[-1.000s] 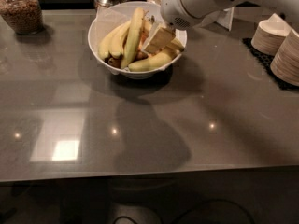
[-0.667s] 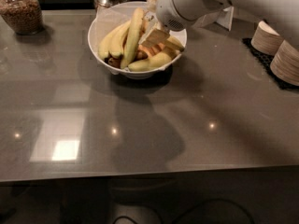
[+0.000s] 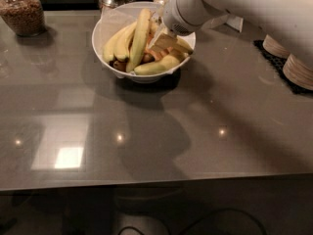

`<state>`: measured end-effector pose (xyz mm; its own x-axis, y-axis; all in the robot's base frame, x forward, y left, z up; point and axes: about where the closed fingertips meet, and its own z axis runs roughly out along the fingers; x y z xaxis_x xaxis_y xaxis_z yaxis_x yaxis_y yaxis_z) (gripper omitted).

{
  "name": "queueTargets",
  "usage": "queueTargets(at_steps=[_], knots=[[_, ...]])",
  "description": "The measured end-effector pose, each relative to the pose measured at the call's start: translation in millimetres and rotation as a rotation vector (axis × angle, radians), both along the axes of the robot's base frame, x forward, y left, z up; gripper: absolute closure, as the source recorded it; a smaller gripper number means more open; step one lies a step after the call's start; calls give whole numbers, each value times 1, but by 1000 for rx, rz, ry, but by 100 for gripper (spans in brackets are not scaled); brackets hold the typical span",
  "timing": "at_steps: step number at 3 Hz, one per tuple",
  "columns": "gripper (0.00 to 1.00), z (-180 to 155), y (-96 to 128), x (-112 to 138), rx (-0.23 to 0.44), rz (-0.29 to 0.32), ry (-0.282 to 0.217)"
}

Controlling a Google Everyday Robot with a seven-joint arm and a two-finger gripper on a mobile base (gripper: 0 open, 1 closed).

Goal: Pick banana from white bowl

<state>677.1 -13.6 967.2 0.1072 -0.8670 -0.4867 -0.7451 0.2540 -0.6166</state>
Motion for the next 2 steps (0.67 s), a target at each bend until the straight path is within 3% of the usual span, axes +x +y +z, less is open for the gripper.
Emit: queueTargets(at_steps=[2], knots=[[39,-22,-20,28,-21,-97,42]])
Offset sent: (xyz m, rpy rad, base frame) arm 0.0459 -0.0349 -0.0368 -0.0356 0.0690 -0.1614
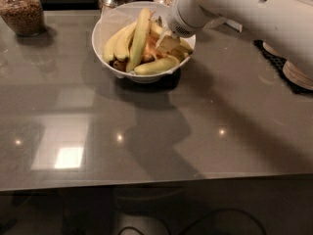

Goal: Pick banana from white bowl

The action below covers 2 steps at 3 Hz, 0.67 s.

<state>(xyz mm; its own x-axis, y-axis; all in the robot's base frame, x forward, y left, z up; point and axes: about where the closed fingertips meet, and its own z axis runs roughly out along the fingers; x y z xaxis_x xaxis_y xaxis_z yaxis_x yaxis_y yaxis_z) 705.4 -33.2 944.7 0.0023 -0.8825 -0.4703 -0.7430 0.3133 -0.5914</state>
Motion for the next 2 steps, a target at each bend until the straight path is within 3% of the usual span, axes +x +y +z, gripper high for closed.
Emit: queueTargets(at_steps=[1,2], knots=[[46,-10,-10,13,-11,-48,20],[65,-13,-15,20,-19,-79,32]])
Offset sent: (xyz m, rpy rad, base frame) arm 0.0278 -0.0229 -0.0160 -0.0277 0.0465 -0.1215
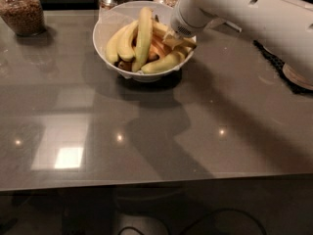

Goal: Pick banana from white bowl

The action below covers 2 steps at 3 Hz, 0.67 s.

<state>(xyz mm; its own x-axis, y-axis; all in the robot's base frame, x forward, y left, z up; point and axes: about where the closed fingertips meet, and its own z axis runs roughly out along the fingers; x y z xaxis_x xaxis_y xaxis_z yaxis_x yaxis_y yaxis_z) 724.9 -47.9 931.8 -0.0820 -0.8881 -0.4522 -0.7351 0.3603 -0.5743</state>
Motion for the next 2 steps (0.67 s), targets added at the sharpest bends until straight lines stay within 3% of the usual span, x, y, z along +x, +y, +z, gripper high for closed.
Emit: queueTargets(at_steps=[1,2], knots=[[88,19,7,-4,-34,11,-19],[100,50,20,-17,-94,57,-73]])
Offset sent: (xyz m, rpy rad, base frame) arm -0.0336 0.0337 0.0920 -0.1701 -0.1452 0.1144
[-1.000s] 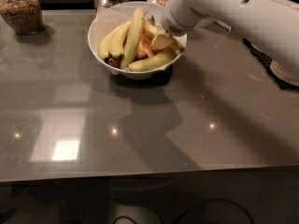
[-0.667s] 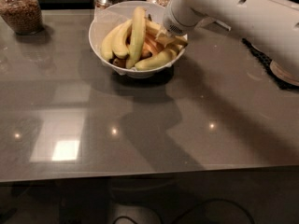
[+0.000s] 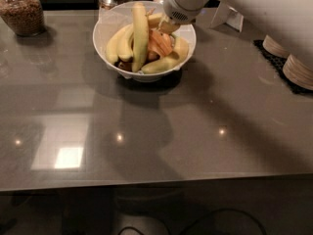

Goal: Pick banana from white bowl

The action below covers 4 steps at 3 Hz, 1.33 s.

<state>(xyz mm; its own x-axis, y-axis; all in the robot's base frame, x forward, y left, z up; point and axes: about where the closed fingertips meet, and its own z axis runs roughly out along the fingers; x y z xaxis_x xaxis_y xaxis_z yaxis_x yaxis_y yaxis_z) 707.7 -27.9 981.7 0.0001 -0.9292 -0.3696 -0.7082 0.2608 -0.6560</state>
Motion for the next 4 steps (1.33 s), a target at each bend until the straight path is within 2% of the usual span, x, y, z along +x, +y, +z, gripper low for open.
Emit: queueTargets(at_steps=[1,2,3,4], knots=[[100,33,-4,-15,-51,24,-69],[100,61,-25,-33,-48,10,-120],[100,68,-62,-53,14,-11,-140],[100,61,-97,-82,82,2,-174]])
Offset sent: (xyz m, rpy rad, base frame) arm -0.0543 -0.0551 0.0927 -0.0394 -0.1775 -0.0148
